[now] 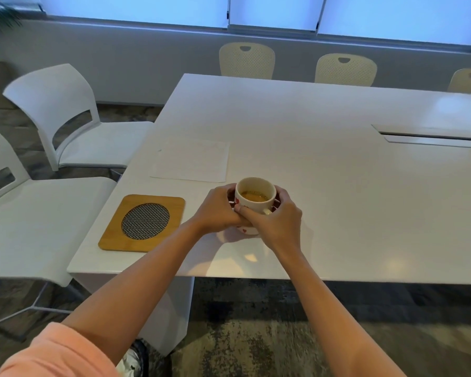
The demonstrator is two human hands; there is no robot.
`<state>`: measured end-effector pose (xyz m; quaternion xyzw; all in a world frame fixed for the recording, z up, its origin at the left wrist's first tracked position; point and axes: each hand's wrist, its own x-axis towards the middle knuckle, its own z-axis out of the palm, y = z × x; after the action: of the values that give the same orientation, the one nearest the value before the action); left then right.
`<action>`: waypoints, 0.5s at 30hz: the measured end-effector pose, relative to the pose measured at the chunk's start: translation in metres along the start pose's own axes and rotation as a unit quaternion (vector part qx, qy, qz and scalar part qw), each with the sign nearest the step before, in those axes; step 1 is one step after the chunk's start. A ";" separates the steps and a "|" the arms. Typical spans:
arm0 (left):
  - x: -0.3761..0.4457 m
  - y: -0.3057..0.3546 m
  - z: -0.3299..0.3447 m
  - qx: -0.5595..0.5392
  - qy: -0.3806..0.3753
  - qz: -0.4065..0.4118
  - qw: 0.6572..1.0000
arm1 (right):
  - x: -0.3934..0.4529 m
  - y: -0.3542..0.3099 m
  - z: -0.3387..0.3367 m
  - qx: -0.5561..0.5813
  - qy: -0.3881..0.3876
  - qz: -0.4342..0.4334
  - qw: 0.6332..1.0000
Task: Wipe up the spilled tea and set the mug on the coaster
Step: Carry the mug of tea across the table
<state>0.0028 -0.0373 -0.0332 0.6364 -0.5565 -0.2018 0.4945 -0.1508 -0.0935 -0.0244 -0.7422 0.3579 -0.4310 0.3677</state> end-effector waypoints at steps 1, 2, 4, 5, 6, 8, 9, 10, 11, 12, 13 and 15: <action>0.002 0.001 0.000 0.001 0.000 0.001 1.000 | 0.002 0.001 -0.001 0.000 0.001 0.000 1.000; 0.004 0.002 0.001 0.002 0.000 0.001 1.000 | 0.004 0.001 -0.002 -0.002 0.003 -0.001 1.000; 0.011 0.003 0.004 0.003 0.000 0.002 1.000 | 0.010 0.003 -0.004 -0.004 0.008 -0.001 1.000; 0.015 0.004 0.005 0.004 0.000 0.003 1.000 | 0.014 0.004 -0.006 -0.002 0.012 0.000 1.000; 0.020 0.005 0.007 0.007 0.000 0.006 1.000 | 0.017 0.005 -0.007 0.001 0.017 0.001 1.000; 0.029 0.007 0.011 0.012 -0.001 0.012 1.000 | 0.025 0.007 -0.011 0.004 0.027 0.004 1.000; 0.034 0.008 0.013 0.012 -0.001 0.015 1.000 | 0.029 0.008 -0.013 0.005 0.031 0.004 1.000; 0.039 0.009 0.015 0.010 -0.001 0.016 1.000 | 0.033 0.009 -0.015 0.005 0.034 0.004 0.999; 0.044 0.010 0.017 0.008 -0.001 0.015 1.000 | 0.038 0.011 -0.018 0.005 0.037 0.005 0.999; 0.049 0.011 0.019 0.005 -0.001 0.015 1.000 | 0.043 0.012 -0.020 0.005 0.038 0.007 0.999; 0.054 0.012 0.022 0.004 -0.001 0.016 1.000 | 0.048 0.014 -0.022 0.007 0.039 0.012 0.999; 0.065 0.012 0.028 0.001 -0.001 0.020 1.000 | 0.058 0.018 -0.027 0.017 0.042 0.023 0.999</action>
<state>-0.0062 -0.1059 -0.0161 0.6259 -0.5696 -0.1920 0.4970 -0.1577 -0.1578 -0.0083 -0.7088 0.3826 -0.4594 0.3745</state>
